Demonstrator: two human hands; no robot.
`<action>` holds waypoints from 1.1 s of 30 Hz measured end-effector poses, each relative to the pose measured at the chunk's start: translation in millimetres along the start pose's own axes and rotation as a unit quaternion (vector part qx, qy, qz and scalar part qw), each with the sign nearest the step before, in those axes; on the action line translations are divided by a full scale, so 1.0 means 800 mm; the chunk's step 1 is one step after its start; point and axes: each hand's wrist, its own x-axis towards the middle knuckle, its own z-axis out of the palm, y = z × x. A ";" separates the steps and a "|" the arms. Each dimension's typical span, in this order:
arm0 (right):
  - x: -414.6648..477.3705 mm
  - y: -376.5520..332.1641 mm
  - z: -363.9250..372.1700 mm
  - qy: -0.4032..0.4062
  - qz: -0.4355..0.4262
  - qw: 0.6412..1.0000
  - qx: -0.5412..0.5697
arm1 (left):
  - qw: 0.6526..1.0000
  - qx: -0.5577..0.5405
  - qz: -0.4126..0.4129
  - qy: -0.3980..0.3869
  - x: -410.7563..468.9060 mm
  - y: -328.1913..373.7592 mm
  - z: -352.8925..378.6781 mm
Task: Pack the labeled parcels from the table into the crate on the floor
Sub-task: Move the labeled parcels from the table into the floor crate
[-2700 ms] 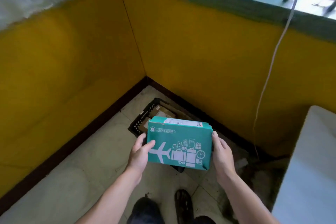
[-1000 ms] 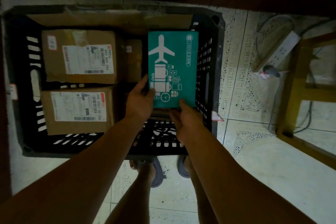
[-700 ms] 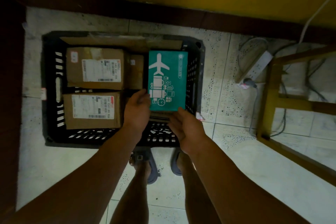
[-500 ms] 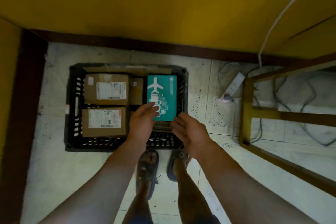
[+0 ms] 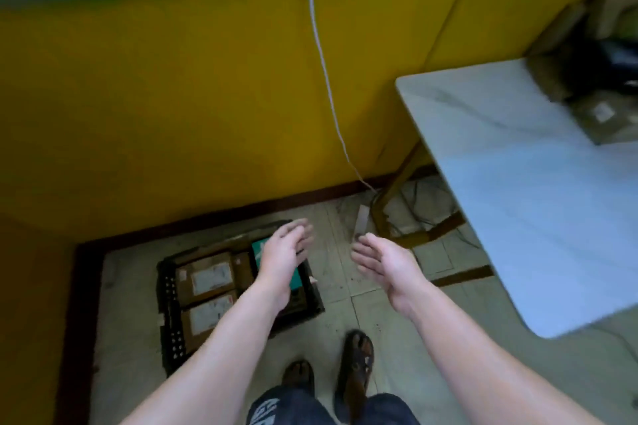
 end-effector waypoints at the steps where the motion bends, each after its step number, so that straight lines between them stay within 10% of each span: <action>1: -0.015 -0.009 -0.017 0.012 -0.015 1.000 -0.006 | 1.000 0.012 0.009 -0.017 -0.012 0.010 0.019; 19: -0.136 -0.095 -0.517 0.153 -0.197 0.952 0.178 | 0.953 0.087 0.097 -0.273 -0.200 -0.013 0.505; 33: -0.068 -0.167 -0.699 0.127 -0.172 0.965 0.153 | 0.960 0.092 0.118 -0.238 -0.185 -0.031 0.718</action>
